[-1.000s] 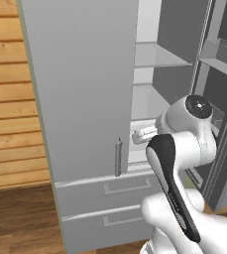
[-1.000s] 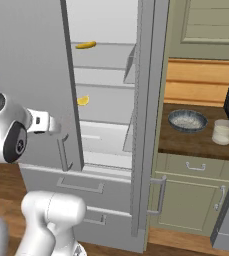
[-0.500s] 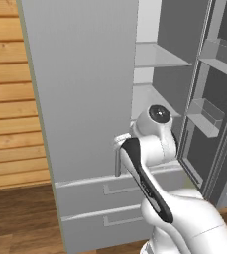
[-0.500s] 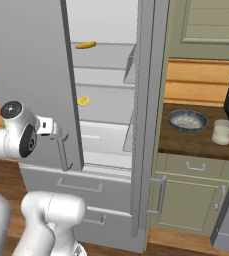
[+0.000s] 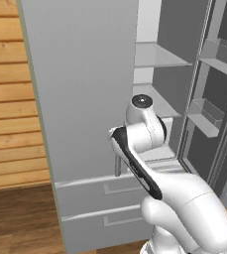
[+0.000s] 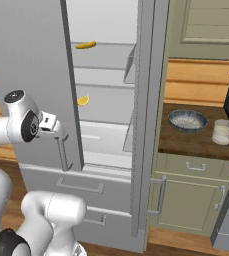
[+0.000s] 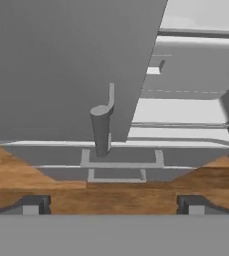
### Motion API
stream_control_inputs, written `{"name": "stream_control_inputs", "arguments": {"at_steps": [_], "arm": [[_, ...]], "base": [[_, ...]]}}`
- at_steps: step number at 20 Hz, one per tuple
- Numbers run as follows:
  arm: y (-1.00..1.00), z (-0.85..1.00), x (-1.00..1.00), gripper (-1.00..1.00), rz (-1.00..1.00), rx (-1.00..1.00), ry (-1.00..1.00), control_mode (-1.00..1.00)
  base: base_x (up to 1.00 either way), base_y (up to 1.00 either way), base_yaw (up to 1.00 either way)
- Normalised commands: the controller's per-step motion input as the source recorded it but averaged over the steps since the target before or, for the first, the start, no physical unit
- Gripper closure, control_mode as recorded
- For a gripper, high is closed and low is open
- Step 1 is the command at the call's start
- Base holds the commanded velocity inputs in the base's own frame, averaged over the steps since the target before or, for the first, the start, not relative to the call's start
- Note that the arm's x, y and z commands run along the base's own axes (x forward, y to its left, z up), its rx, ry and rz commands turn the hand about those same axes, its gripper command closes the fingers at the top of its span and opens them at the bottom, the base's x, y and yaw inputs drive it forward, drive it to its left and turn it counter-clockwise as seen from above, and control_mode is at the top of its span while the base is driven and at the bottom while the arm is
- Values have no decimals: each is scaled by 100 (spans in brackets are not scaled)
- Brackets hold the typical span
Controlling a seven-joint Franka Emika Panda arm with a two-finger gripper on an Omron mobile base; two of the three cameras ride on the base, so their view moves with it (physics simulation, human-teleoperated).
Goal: Grab a lemon wedge from the fridge and one ice cube from the ice bowl, and put them in the glass of lemonade.
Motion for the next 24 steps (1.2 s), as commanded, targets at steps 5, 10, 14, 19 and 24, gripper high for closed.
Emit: {"name": "stream_control_inputs", "arguments": {"at_steps": [5, 10, 14, 19, 24], "arm": [[7, -65, 27, -100, -7, 1, 0, -100], [1, -50, 49, -100, 4, 5, 0, -100], [6, -40, 53, -100, 7, 4, 0, -100], [30, -28, 52, -100, 0, 0, 0, -100], [9, -24, 45, -100, 0, 0, 0, -100]], "base": [[0, 0, 0], [0, 0, 0], [0, 0, 0], [0, 0, 0], [0, 0, 0]]}}
